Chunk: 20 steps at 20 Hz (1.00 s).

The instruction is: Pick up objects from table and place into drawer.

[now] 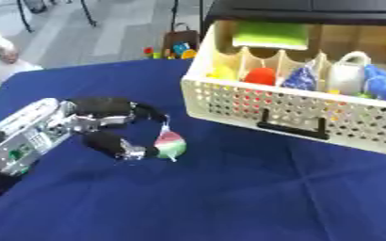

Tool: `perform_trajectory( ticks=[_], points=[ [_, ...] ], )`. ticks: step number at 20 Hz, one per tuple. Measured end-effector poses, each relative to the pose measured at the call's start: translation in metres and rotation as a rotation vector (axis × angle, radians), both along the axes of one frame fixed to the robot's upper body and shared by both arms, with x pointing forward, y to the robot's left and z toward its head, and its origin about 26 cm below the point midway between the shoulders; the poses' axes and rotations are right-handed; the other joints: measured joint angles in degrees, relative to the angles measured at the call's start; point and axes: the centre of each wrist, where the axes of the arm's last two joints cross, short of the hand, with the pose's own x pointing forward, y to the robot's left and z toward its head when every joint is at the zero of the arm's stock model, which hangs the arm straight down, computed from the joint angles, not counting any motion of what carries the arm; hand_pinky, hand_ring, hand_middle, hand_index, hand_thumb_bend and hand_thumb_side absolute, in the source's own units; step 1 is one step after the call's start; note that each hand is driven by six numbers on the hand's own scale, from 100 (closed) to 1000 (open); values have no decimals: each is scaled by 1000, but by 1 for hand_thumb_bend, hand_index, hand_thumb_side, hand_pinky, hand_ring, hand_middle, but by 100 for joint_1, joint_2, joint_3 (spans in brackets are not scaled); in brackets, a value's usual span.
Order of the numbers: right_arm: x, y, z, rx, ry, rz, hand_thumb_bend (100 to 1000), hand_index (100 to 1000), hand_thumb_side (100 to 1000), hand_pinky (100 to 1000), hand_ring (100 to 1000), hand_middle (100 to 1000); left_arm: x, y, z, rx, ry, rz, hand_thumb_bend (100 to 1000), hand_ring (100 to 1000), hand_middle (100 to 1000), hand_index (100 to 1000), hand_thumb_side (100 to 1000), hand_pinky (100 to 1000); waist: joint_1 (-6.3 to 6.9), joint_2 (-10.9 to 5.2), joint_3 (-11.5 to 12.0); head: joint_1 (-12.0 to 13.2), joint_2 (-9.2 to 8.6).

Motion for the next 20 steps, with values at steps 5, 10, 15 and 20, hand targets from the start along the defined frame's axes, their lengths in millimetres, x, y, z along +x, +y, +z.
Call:
perform_trajectory(
  ticks=[5,10,15,20],
  points=[
    [0,1,-1,10,1,1,100,728,635,593,595,648,4,0,-11,3,-29,38,211,824,778,946,872,597,-7,0,0,-32,-89],
    [0,1,-1,15,1,0,100,728,636,594,594,647,7,-1,-16,-30,-93,93,100,749,693,871,672,479,-17,1,1,-29,-100],
    [0,1,-1,17,2,-1,100,728,636,594,594,649,7,-2,-16,-35,-143,117,116,676,647,831,606,418,-22,1,12,-5,-101],
    [0,1,-1,21,2,-2,100,729,636,595,594,649,7,-2,-16,-34,-156,128,114,612,606,784,577,363,-22,1,13,5,-100]
  ],
)
